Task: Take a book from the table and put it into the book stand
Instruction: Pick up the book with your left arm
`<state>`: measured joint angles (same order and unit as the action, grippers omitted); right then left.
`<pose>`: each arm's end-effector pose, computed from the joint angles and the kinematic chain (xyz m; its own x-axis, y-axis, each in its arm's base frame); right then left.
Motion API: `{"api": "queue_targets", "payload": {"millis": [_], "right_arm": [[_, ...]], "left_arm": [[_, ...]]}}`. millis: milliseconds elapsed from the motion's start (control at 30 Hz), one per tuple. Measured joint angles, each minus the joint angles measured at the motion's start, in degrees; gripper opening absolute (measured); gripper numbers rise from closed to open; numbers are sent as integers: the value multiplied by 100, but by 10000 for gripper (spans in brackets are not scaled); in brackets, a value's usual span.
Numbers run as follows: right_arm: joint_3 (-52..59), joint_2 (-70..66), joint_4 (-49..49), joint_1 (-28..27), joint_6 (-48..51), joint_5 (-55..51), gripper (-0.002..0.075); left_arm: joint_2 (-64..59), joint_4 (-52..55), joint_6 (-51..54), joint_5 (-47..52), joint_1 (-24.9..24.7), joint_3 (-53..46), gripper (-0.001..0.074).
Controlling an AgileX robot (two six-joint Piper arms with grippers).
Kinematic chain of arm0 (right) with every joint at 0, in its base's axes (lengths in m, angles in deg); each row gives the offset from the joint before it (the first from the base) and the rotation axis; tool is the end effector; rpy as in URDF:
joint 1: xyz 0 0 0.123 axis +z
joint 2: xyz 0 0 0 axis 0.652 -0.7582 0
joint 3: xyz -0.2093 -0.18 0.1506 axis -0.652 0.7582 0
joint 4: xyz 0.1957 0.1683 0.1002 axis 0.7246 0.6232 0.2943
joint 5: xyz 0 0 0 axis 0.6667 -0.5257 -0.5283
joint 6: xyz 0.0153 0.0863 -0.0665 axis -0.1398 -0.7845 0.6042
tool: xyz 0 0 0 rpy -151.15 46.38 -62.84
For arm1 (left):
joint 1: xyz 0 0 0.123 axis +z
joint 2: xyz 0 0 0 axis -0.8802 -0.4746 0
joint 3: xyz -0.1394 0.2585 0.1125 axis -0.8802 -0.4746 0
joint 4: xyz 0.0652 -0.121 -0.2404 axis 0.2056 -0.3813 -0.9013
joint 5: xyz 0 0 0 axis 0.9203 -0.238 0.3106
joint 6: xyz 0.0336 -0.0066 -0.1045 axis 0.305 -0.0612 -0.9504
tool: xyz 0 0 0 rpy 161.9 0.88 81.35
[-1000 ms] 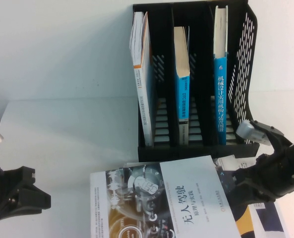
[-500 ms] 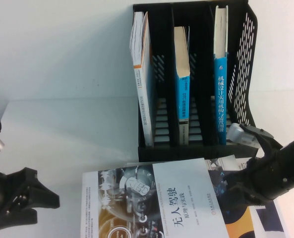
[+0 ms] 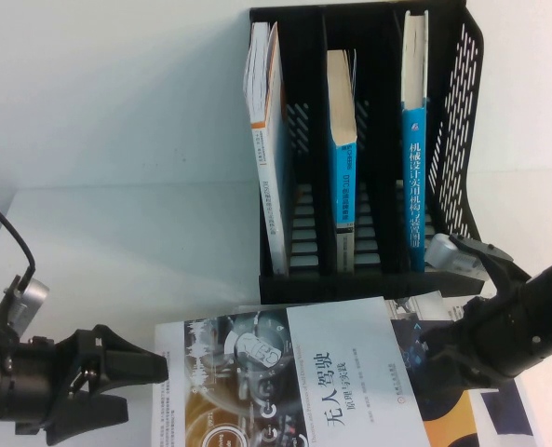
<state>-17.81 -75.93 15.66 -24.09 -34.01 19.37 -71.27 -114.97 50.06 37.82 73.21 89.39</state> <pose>0.2929 0.1502 0.1721 -0.9632 -0.1885 -0.1916 -0.2647 0.7889 0.5547 0.2474 -0.0379 0.1859 -0.9447 -0.3087 -0.1109 -0.1023 0.5985 -0.7946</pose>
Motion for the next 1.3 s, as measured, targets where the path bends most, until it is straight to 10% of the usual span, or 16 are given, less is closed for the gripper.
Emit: {"api": "queue_targets", "payload": {"millis": [633,700,800,900,1300], "right_arm": [[0,0,-9,0,10,-26,-3],[0,0,-9,0,10,-26,-3],[0,0,-9,0,21,-26,-3],[0,0,-9,0,21,-26,-3],[0,52,-180,13,21,2,-3]], "left_arm": [[-2198,-1710,1526,771,-541,0,690],[-2231,-1747,1603,781,-620,0,613],[-2231,-1818,1780,951,-604,11,245],[-2231,-1840,1845,1121,-537,11,99],[-1450,-1446,1533,876,-510,11,101]]}}
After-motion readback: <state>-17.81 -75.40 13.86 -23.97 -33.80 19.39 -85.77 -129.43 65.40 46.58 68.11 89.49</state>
